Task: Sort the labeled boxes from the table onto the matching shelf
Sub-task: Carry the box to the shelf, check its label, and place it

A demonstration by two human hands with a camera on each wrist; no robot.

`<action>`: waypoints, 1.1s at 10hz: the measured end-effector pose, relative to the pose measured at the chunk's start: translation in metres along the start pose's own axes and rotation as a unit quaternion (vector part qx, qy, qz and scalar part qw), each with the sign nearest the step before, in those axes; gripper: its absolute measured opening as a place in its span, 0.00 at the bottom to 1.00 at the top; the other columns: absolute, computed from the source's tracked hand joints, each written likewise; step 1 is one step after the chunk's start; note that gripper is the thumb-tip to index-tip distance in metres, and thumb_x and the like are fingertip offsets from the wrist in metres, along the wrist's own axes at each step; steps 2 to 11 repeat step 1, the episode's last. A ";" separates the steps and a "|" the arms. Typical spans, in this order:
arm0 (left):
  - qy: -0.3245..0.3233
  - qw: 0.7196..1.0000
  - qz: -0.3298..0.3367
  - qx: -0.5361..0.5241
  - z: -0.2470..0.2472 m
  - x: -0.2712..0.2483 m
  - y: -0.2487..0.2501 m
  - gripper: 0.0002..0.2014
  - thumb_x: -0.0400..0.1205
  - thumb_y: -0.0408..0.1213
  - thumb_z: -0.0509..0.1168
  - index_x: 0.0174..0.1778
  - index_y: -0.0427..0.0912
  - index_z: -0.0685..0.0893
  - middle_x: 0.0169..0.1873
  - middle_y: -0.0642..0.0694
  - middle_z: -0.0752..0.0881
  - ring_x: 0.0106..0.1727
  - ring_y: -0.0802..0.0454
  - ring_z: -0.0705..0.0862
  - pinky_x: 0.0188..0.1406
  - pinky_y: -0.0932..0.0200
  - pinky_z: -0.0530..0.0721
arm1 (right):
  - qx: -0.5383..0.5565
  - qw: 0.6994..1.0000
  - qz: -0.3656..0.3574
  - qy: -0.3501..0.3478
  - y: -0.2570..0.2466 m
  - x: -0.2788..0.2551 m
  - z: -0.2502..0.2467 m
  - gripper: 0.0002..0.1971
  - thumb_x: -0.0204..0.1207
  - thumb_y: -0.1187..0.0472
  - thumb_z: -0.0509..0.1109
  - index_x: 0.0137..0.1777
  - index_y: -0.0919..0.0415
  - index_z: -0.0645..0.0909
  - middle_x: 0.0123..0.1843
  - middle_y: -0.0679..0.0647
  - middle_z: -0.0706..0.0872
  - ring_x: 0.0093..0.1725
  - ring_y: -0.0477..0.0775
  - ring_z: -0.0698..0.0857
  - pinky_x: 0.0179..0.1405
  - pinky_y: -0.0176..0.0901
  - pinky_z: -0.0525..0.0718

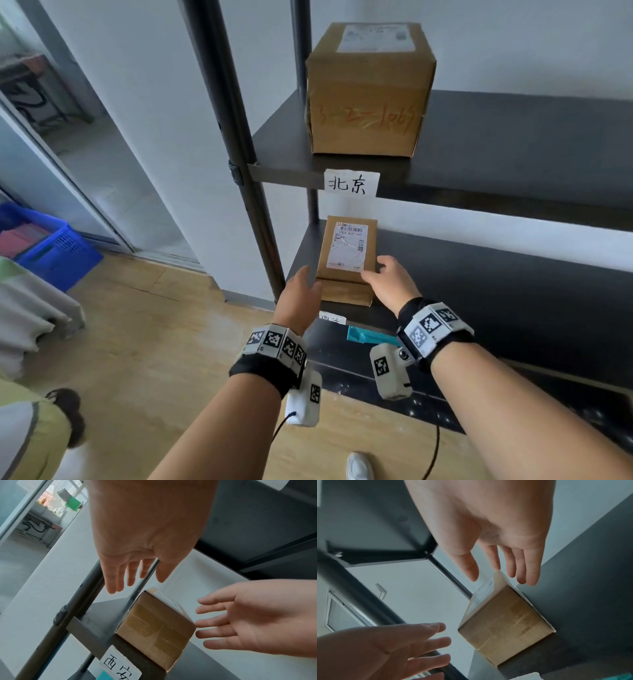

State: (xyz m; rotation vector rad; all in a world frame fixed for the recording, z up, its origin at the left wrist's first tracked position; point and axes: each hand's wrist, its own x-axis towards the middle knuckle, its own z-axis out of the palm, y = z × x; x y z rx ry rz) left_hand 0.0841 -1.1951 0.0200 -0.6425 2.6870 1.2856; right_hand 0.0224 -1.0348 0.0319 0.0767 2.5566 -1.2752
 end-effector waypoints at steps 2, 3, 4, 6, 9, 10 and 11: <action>-0.005 1.000 0.022 -0.002 -0.011 -0.025 -0.003 0.24 0.88 0.36 0.56 0.82 0.37 0.68 0.77 0.37 0.76 0.76 0.40 0.77 0.65 0.54 0.75 | -0.007 1.000 -0.003 0.023 -0.004 -0.033 0.000 0.27 0.80 0.56 0.67 0.78 0.60 0.71 0.72 0.57 0.81 0.67 0.57 0.82 0.50 0.40 0.74; -0.005 1.000 0.022 -0.002 -0.011 -0.025 -0.003 0.24 0.88 0.36 0.56 0.82 0.37 0.68 0.77 0.37 0.76 0.76 0.40 0.77 0.65 0.54 0.75 | -0.007 1.000 -0.003 0.023 -0.004 -0.033 0.000 0.27 0.80 0.56 0.67 0.78 0.60 0.71 0.72 0.57 0.81 0.67 0.57 0.82 0.50 0.40 0.74; -0.005 1.000 0.022 -0.002 -0.011 -0.025 -0.003 0.24 0.88 0.36 0.56 0.82 0.37 0.68 0.77 0.37 0.76 0.76 0.40 0.77 0.65 0.54 0.75 | -0.007 1.000 -0.003 0.023 -0.004 -0.033 0.000 0.27 0.80 0.56 0.67 0.78 0.60 0.71 0.72 0.57 0.81 0.67 0.57 0.82 0.50 0.40 0.74; -0.005 1.000 0.022 -0.002 -0.011 -0.025 -0.003 0.24 0.88 0.36 0.56 0.82 0.37 0.68 0.77 0.37 0.76 0.76 0.40 0.77 0.65 0.54 0.75 | -0.007 1.000 -0.003 0.023 -0.004 -0.033 0.000 0.27 0.80 0.56 0.67 0.78 0.60 0.71 0.72 0.57 0.81 0.67 0.57 0.82 0.50 0.40 0.74; -0.005 1.000 0.022 -0.002 -0.011 -0.025 -0.003 0.24 0.88 0.36 0.56 0.82 0.37 0.68 0.77 0.37 0.76 0.76 0.40 0.77 0.65 0.54 0.75 | -0.007 1.000 -0.003 0.023 -0.004 -0.033 0.000 0.27 0.80 0.56 0.67 0.78 0.60 0.71 0.72 0.57 0.81 0.67 0.57 0.82 0.50 0.40 0.74; -0.005 1.000 0.022 -0.002 -0.011 -0.025 -0.003 0.24 0.88 0.36 0.56 0.82 0.37 0.68 0.77 0.37 0.76 0.76 0.40 0.77 0.65 0.54 0.75 | -0.007 1.000 -0.003 0.023 -0.004 -0.033 0.000 0.27 0.80 0.56 0.67 0.78 0.60 0.71 0.72 0.57 0.81 0.67 0.57 0.82 0.50 0.40 0.74; -0.005 1.000 0.022 -0.002 -0.011 -0.025 -0.003 0.24 0.88 0.36 0.56 0.82 0.37 0.68 0.77 0.37 0.76 0.76 0.40 0.77 0.65 0.54 0.75 | -0.007 1.000 -0.003 0.023 -0.004 -0.033 0.000 0.27 0.80 0.56 0.67 0.78 0.60 0.71 0.72 0.57 0.81 0.67 0.57 0.82 0.50 0.40 0.74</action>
